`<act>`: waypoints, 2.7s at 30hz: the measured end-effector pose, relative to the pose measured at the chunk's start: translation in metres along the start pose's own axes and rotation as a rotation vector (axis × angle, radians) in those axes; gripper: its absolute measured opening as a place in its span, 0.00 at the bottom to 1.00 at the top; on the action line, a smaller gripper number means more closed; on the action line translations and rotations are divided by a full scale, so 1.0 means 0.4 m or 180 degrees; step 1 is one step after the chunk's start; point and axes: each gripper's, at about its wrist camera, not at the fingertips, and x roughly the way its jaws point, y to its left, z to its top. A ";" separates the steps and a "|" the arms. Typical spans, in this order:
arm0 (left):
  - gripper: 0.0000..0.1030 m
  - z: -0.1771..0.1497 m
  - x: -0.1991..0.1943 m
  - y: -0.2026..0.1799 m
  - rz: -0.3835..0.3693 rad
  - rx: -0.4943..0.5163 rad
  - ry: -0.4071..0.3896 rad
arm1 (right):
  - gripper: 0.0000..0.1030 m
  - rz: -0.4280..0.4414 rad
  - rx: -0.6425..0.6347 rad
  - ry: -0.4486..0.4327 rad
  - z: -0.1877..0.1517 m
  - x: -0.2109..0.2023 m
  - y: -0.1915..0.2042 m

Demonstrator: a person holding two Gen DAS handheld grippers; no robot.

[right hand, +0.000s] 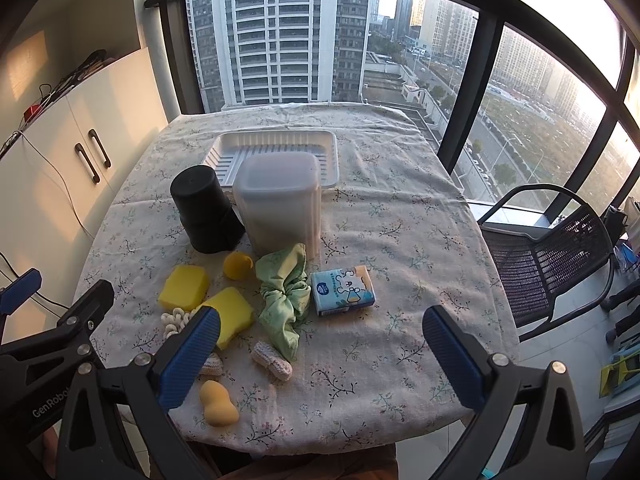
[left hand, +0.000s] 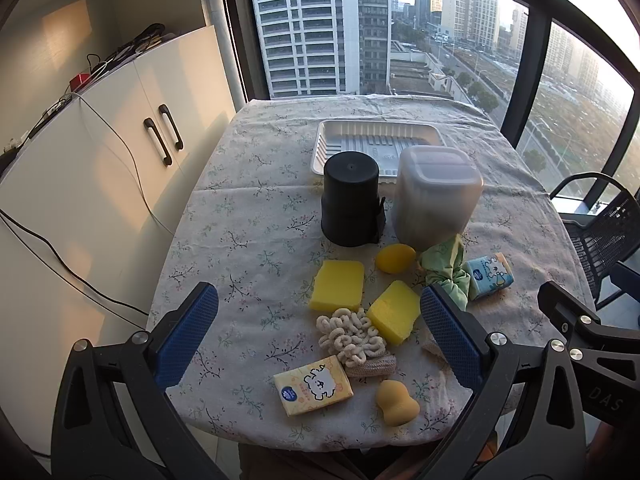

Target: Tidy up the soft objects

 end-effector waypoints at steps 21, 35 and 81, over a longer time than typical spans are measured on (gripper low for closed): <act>0.99 0.000 0.001 -0.002 0.0009 0.0012 -0.0002 | 1.00 -0.0003 -0.0006 0.0009 -0.001 0.001 0.000; 0.99 -0.001 0.001 -0.002 0.0009 0.0017 -0.0003 | 1.00 -0.0005 -0.0004 0.0013 -0.002 0.002 0.000; 0.99 -0.260 0.198 0.022 -0.0331 0.1504 0.0411 | 0.94 0.1024 -0.0921 0.0243 -0.272 0.165 0.133</act>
